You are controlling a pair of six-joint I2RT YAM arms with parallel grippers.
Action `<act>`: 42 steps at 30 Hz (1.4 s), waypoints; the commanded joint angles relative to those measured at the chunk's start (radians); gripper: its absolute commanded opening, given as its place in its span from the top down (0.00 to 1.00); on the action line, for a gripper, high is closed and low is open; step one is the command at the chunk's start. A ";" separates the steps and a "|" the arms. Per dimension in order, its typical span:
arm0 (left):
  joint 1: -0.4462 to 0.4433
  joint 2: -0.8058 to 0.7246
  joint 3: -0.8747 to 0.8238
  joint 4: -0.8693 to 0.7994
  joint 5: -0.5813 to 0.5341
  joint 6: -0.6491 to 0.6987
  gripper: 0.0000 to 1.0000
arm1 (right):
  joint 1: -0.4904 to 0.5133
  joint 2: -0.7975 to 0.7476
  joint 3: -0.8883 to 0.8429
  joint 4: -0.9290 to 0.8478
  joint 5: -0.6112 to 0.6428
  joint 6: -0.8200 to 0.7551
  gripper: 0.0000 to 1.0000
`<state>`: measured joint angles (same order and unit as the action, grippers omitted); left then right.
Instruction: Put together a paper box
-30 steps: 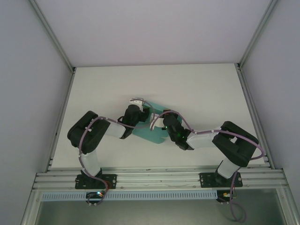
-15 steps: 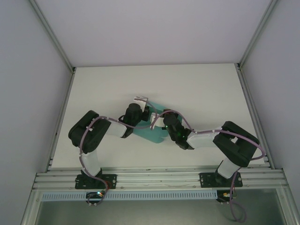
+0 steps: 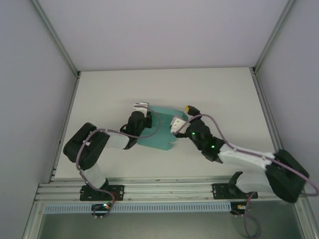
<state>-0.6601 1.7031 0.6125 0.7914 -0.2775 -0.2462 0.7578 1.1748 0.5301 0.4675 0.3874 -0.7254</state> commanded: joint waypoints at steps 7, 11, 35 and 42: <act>-0.014 -0.127 -0.042 -0.079 -0.027 -0.068 1.00 | -0.215 -0.225 0.050 -0.150 -0.273 0.477 0.00; -0.028 -0.143 -0.039 -0.098 -0.034 -0.072 1.00 | -0.232 -0.147 0.118 -0.202 -0.279 0.499 0.00; -0.075 -0.191 0.009 -0.181 -0.002 -0.126 1.00 | -0.190 0.301 0.269 0.091 -0.284 0.673 0.00; -0.090 -0.217 0.023 -0.229 -0.084 -0.145 1.00 | -0.151 0.258 0.228 0.083 -0.083 0.658 0.01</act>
<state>-0.7097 1.5291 0.5976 0.5945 -0.3691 -0.4004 0.5865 1.4704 0.7673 0.4900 0.2089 -0.0967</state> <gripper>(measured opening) 0.085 0.996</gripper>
